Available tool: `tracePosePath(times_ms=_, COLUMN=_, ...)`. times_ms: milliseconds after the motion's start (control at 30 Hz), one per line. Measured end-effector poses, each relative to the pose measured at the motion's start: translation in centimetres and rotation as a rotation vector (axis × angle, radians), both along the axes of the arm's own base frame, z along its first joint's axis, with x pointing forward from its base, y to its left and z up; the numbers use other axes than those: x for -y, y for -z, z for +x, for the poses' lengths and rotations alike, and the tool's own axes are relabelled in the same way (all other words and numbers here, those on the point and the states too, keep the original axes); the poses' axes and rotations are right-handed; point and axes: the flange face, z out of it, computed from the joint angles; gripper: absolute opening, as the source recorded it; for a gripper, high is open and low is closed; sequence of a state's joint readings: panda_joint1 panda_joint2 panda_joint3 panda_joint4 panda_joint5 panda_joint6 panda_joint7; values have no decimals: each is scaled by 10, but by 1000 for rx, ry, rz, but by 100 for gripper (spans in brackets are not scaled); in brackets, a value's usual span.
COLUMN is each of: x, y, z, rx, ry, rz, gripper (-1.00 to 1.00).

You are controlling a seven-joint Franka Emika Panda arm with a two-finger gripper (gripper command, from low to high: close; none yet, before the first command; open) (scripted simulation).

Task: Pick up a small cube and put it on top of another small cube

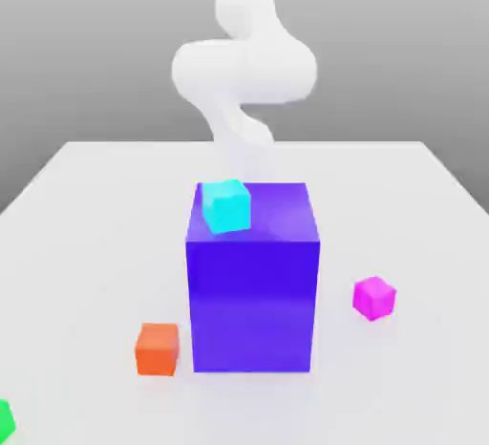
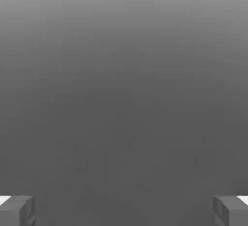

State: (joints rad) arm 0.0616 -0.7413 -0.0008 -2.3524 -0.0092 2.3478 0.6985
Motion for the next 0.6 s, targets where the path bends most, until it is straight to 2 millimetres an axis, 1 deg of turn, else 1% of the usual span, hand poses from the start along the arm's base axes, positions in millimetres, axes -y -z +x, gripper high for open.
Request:
tracePosePath(times_ms=67, x=-20, y=37, z=16, rx=-49, ry=-117, rz=-67, gripper=0)
tracePosePath(times_ms=133, x=-41, y=73, z=27, rx=-93, ry=-232, rz=-129, gripper=0)
tracePosePath(times_ms=200, x=-61, y=109, z=34, rx=-134, ry=-348, rz=-189, gripper=0)
tracePosePath(times_ms=300, x=-90, y=163, z=37, rx=-191, ry=-525, rz=-275, gripper=0)
tracePosePath(times_ms=433, x=-127, y=234, z=27, rx=-259, ry=-769, rz=-383, gripper=0)
tracePosePath(times_ms=500, x=-143, y=269, z=17, rx=-290, ry=-894, rz=-434, gripper=0)
tracePosePath(times_ms=600, x=-164, y=320, z=-4, rx=-333, ry=-1084, rz=-508, gripper=0)
